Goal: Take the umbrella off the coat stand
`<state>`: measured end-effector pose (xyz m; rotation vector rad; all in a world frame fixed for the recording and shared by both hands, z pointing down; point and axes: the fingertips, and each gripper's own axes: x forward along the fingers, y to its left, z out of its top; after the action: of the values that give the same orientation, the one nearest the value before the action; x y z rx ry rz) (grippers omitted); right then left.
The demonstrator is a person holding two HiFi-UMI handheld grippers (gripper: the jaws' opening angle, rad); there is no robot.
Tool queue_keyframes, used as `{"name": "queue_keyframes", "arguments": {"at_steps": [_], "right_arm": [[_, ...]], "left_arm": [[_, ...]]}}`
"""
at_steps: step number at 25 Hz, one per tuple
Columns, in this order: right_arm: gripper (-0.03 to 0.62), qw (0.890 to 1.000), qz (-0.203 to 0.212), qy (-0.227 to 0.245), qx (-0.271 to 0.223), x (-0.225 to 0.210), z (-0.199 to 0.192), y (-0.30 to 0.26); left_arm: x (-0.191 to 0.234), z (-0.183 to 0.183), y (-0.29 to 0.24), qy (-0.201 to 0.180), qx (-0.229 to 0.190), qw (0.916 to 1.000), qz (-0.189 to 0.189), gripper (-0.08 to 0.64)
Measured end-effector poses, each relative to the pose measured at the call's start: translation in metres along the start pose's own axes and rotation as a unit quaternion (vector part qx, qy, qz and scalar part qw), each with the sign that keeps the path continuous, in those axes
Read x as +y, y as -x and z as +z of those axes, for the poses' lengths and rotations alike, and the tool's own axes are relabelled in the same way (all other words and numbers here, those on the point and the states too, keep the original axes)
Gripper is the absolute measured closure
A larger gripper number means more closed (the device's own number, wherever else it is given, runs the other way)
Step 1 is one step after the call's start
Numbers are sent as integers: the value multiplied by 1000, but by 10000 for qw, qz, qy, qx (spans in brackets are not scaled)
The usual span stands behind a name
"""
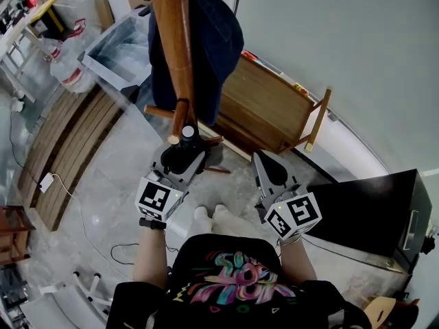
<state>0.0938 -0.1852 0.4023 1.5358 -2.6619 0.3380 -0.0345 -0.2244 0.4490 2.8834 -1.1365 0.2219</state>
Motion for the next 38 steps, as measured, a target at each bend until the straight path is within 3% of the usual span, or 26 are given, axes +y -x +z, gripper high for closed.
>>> {"name": "queue_keyframes", "arguments": {"at_steps": [26,38], "right_arm": [[577,9983,274,195,-483,21,43,20],[577,9970,627,215,-411,40,39,19]], "left_arm": [[-31,74,65,-211,-361,9983,401,334],[-30,59,117,58,-267,9928,1170,334]]}}
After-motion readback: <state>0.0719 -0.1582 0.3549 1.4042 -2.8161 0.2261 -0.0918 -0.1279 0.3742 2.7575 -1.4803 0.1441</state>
